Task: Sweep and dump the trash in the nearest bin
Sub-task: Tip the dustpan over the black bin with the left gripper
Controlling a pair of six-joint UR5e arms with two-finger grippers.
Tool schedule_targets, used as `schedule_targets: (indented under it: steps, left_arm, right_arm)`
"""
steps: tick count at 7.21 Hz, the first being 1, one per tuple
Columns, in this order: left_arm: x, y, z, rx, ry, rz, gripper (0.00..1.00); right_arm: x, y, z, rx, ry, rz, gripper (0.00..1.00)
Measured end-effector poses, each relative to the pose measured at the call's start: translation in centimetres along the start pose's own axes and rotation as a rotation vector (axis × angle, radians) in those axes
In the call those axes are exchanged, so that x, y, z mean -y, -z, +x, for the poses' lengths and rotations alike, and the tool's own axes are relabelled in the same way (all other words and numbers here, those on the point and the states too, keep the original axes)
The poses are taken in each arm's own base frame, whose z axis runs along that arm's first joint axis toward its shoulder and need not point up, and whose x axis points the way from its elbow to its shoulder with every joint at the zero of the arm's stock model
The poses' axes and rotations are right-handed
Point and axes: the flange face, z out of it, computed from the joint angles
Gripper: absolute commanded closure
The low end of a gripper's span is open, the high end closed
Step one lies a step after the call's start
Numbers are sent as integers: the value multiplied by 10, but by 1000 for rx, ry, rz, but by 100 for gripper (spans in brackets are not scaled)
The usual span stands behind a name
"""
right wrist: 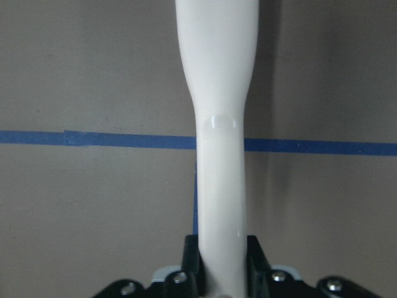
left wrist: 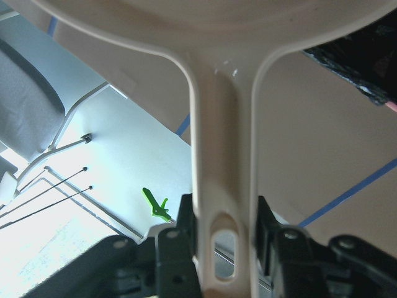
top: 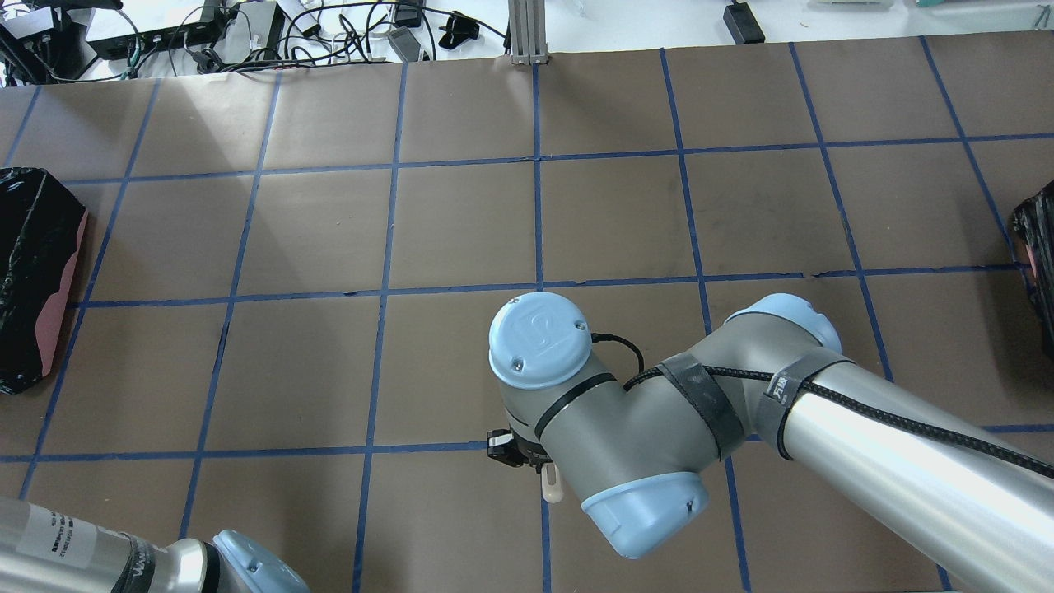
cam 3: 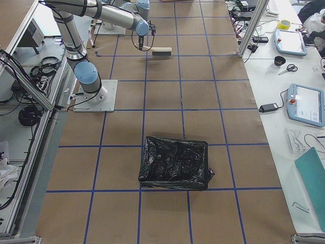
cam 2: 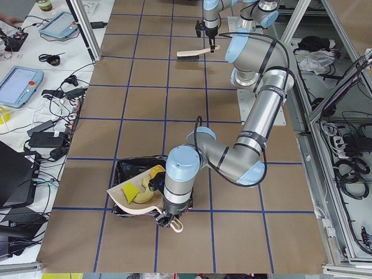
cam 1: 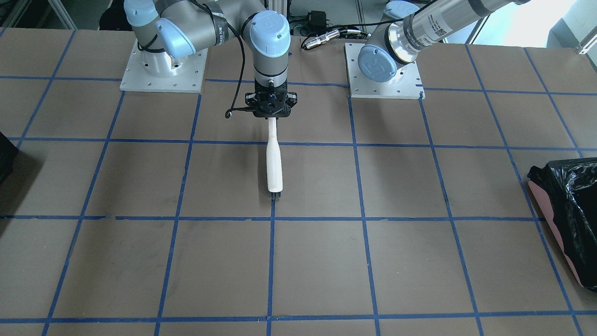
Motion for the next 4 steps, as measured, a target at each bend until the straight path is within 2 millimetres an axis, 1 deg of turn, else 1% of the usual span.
schedule_targets:
  steps: [1,4]
  left_arm:
    - [7,0,-1,9,-11,-24,100]
    - [21,2,-1,26,-70,-128,100]
  right_arm:
    - [1,-1,0,0,1,-1,100]
    - [2,-6,-1,-4,-2,-8,100]
